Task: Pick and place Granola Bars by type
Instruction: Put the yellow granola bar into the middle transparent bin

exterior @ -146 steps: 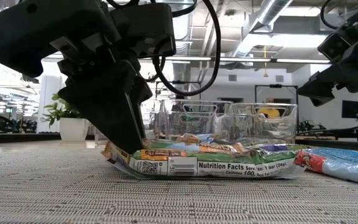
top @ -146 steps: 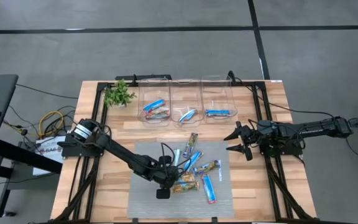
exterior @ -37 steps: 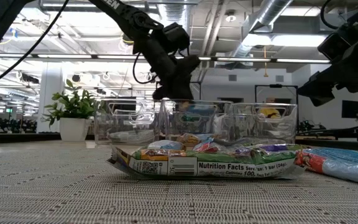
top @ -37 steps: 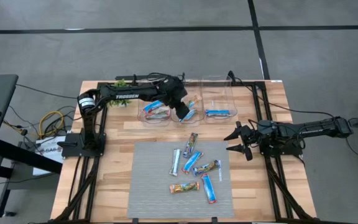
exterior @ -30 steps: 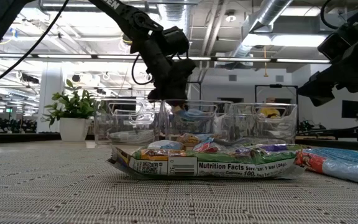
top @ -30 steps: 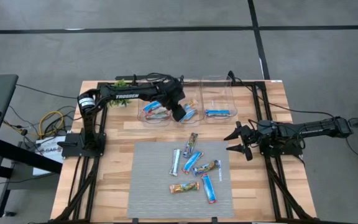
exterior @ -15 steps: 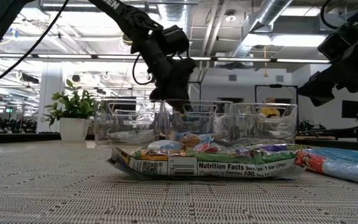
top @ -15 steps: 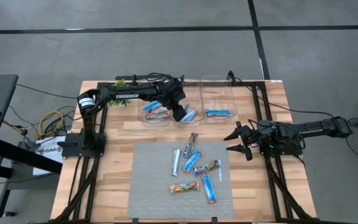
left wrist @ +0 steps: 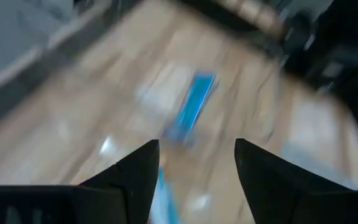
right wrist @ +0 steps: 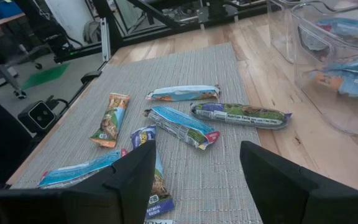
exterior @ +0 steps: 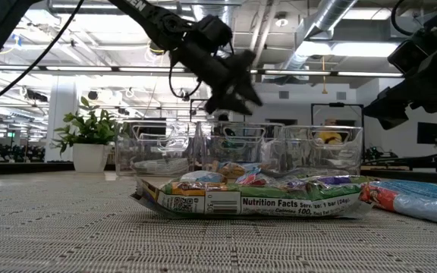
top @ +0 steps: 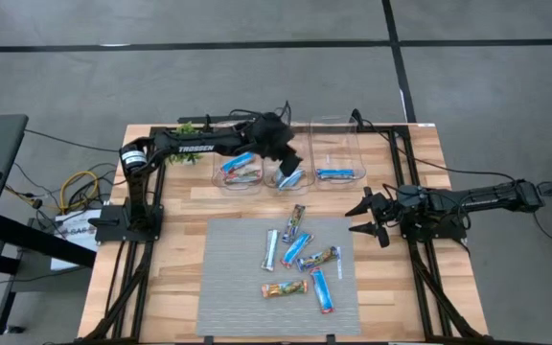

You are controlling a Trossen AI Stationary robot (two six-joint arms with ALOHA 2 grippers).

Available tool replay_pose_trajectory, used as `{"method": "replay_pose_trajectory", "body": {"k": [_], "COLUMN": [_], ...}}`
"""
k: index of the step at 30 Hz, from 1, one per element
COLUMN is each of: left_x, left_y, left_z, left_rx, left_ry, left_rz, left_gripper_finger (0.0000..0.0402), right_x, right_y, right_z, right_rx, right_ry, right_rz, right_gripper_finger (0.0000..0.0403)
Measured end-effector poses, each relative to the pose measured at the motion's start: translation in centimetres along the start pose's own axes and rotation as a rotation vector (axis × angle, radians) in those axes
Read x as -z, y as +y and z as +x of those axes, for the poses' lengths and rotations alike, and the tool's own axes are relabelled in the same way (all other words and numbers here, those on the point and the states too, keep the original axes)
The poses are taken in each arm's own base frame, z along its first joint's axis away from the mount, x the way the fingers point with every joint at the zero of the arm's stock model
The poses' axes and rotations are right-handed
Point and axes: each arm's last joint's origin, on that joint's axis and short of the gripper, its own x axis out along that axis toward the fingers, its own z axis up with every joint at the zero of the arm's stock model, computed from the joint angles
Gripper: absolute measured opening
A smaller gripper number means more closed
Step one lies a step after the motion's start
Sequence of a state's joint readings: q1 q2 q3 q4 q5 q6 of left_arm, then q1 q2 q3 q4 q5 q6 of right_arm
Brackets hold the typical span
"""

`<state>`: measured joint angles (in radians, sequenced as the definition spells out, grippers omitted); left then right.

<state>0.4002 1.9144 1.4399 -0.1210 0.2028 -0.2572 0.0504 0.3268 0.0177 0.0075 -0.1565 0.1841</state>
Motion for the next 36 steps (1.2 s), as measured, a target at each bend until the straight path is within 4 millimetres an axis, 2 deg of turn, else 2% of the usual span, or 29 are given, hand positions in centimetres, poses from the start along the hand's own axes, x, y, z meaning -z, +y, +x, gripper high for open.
{"method": "replay_pose_trajectory", "body": {"k": [9, 17, 26, 36], "left_x": [-2.9, -2.7, -0.5, 4.6], "left_y": [-2.7, -5.0, -10.4, -18.7], "left_z": [-0.4, -0.3, 0.1, -0.4], "left_rx": [0.244, 0.297, 0.404, 0.570], "left_ry": [-0.306, -0.318, -0.252, -0.045], "left_rz": [0.073, 0.131, 0.184, 0.184], "left_gripper_finger": [0.0203, 0.0203, 0.0203, 0.0203], "right_x": [0.0, 0.0, 0.0, 0.0], "right_y": [0.0, 0.0, 0.0, 0.0], "right_z": [0.0, 0.0, 0.0, 0.0], "right_rx": [0.000, 0.000, 0.000, 0.000], "right_ry": [0.000, 0.000, 0.000, 0.000], "right_rz": [0.000, 0.000, 0.000, 0.000], "right_gripper_finger": [0.0226, 0.0226, 0.0226, 0.0226]}}
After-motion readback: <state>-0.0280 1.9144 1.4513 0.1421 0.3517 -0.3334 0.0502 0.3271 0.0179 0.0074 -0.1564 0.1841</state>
